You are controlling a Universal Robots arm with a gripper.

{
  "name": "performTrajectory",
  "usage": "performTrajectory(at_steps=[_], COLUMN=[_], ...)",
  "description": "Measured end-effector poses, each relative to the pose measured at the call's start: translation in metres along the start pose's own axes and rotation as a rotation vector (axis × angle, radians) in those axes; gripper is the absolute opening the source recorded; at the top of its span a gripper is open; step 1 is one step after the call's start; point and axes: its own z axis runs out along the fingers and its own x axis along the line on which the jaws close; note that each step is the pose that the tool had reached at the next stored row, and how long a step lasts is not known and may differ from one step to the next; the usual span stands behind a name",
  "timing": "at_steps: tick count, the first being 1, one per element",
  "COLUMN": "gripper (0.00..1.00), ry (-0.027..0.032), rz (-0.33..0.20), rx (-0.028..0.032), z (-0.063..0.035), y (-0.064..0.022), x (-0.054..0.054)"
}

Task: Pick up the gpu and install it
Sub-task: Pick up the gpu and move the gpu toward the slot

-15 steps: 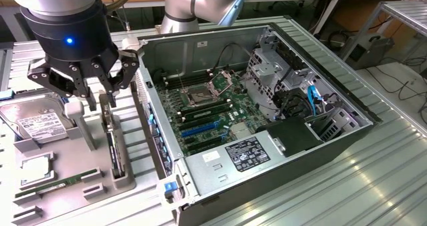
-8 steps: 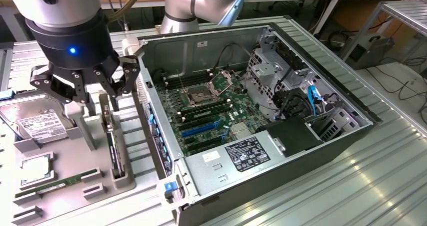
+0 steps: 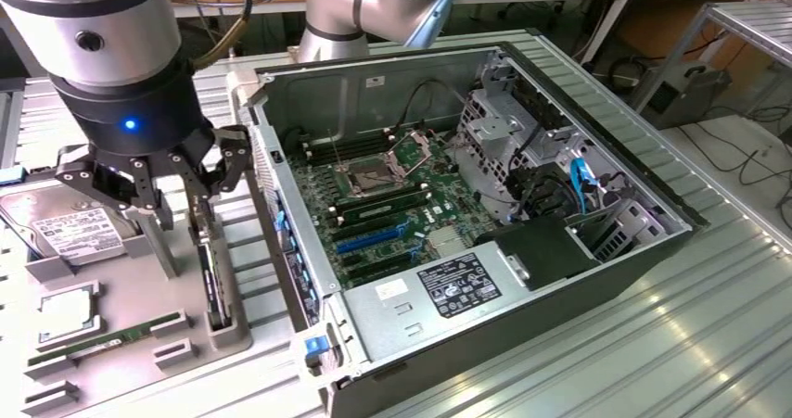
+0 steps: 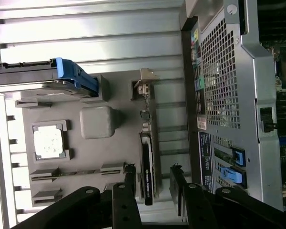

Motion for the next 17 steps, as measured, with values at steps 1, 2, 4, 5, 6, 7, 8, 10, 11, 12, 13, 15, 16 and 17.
performTrajectory(at_steps=[1, 2, 4, 5, 6, 7, 8, 10, 11, 12, 13, 15, 16, 17], gripper=[0.42, 0.42, 0.42, 0.42, 0.42, 0.42, 0.42, 0.42, 0.42, 0.42, 0.42, 0.42, 0.42, 0.42], ry=[0.0000, -0.0001, -0.0001, 0.0000, -0.0001, 0.0000, 0.0000, 0.0000, -0.0001, 0.0000, 0.0000, -0.0001, 0.0000, 0.0000], rz=[0.000, 0.000, 0.000, 0.000, 0.000, 0.000, 0.000, 0.000, 0.000, 0.000, 0.000, 0.000, 0.000, 0.000], rx=[-0.0001, -0.0001, -0.0001, -0.0001, -0.0002, -0.0001, -0.0001, 0.0000, -0.0002, -0.0001, -0.0001, -0.0002, -0.0001, -0.0001], z=[0.0021, 0.0039, 0.0080, 0.0101, 0.0119, 0.0139, 0.0156, 0.0193, 0.0220, 0.0243, 0.0272, 0.0330, 0.0352, 0.0370], y=[-0.0002, -0.0003, -0.0005, -0.0005, -0.0006, -0.0007, -0.0008, -0.0010, -0.0011, -0.0012, -0.0013, -0.0016, -0.0017, -0.0017], x=[0.001, 0.001, 0.001, 0.001, 0.001, 0.001, 0.001, 0.002, 0.002, 0.002, 0.002, 0.002, 0.002, 0.002])
